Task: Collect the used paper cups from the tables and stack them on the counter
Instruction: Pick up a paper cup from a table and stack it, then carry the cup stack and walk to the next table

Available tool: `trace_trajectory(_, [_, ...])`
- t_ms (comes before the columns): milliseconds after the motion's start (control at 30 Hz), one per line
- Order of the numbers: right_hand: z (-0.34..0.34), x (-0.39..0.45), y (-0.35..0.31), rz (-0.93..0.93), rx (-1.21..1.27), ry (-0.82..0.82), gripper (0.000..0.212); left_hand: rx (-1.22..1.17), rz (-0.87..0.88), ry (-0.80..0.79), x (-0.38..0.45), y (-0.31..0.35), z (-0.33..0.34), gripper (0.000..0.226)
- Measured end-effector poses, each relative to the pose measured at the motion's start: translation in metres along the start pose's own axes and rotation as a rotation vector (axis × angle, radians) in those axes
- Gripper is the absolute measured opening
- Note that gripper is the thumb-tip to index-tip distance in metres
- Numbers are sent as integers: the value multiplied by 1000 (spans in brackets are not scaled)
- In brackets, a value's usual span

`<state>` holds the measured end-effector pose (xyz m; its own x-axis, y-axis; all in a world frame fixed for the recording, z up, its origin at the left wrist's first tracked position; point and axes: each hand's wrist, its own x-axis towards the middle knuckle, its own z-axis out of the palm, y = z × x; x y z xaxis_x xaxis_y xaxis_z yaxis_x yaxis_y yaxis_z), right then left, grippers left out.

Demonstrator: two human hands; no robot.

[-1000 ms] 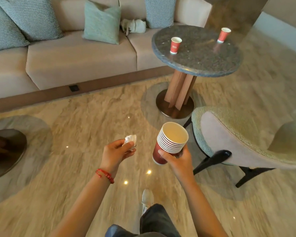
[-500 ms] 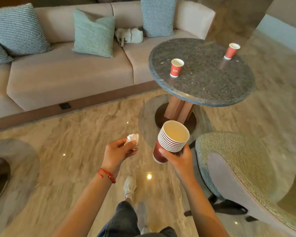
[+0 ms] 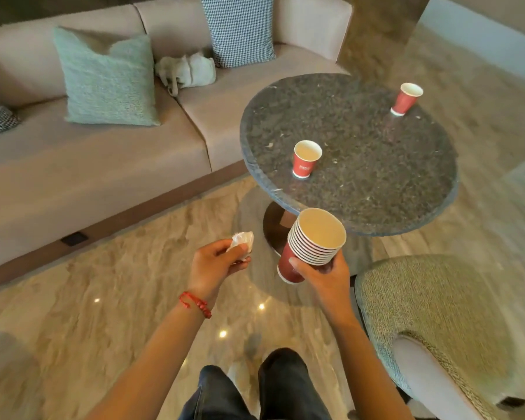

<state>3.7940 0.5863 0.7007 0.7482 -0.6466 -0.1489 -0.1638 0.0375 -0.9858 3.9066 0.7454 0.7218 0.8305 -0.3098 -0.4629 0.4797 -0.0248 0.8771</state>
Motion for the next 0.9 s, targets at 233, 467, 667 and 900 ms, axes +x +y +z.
trace_trajectory(233, [4, 101, -9, -22, 35, 63, 65, 29, -42, -3, 92, 28, 42, 10])
trace_trajectory(467, [-1, 201, -26, -52, 44, 119, 68, 68, -55, -27, 172, 65, 86, 11])
trace_trajectory(667, [3, 261, -33, -41, 30, 171, 70, 74, -72, -26, 215, 84, 102, 11])
trace_trajectory(900, [17, 300, -27, -41, -11, 234, 66, 137, -117, -79, 264, 99, 102, 10])
